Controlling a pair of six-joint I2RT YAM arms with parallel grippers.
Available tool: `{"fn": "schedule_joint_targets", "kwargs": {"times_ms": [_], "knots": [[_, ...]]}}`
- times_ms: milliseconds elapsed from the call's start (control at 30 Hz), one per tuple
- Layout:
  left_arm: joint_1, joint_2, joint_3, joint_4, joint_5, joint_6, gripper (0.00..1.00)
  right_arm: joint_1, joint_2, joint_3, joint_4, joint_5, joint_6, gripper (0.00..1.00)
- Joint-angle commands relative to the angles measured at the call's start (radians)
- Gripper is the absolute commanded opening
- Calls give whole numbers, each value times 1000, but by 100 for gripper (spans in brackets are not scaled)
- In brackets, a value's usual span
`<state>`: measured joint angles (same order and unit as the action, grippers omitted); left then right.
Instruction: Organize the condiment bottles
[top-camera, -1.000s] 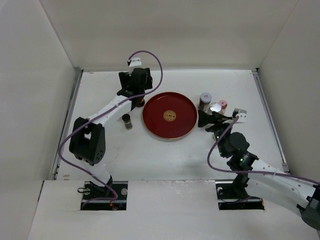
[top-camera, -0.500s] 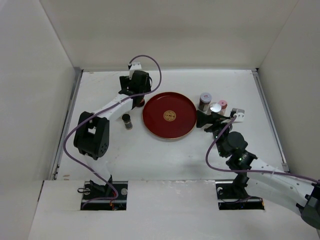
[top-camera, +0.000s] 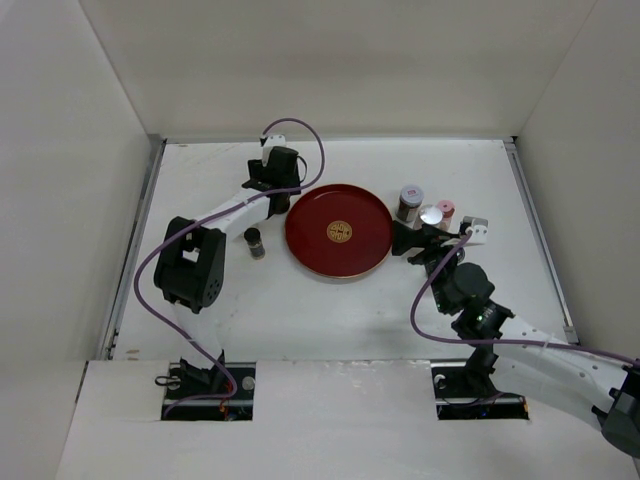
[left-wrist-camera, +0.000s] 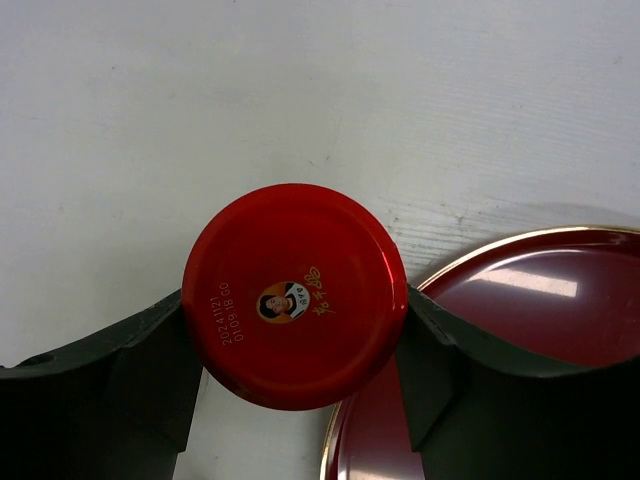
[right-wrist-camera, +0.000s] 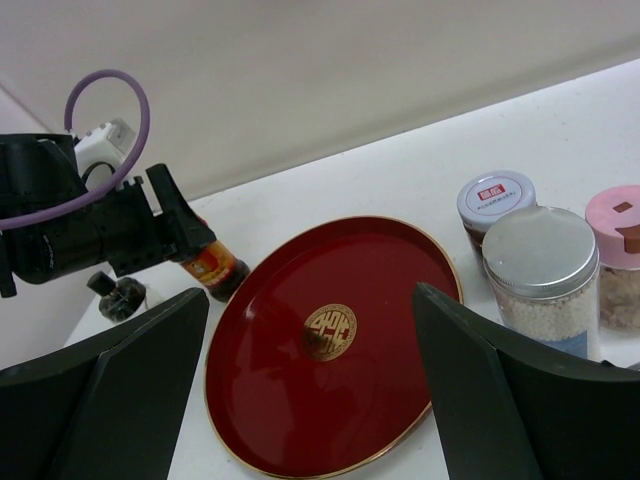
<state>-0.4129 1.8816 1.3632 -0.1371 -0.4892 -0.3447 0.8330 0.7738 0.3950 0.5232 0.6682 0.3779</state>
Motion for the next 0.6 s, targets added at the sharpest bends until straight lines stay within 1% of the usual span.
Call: {"fn": "schedule_joint_targets", "kwargs": {"times_ms": [0,67,167,367,567], "knots": [[4,-27,40,28,1,-11,55,8,-10,24,20,-18,4,89],[6,-45,42,37,-6,-8,47,8,-7,24,20,-18,4,89],[9,-88,48,62,-28,-4,43,8,-2,25,20,-19,4,90],[-2,-193,76,122,-65,35,42,8,-7,24,20,-19,4,90],[-66,-262,74,142,-52,52,42,8,-7,22,20,-19,6,90]]}}
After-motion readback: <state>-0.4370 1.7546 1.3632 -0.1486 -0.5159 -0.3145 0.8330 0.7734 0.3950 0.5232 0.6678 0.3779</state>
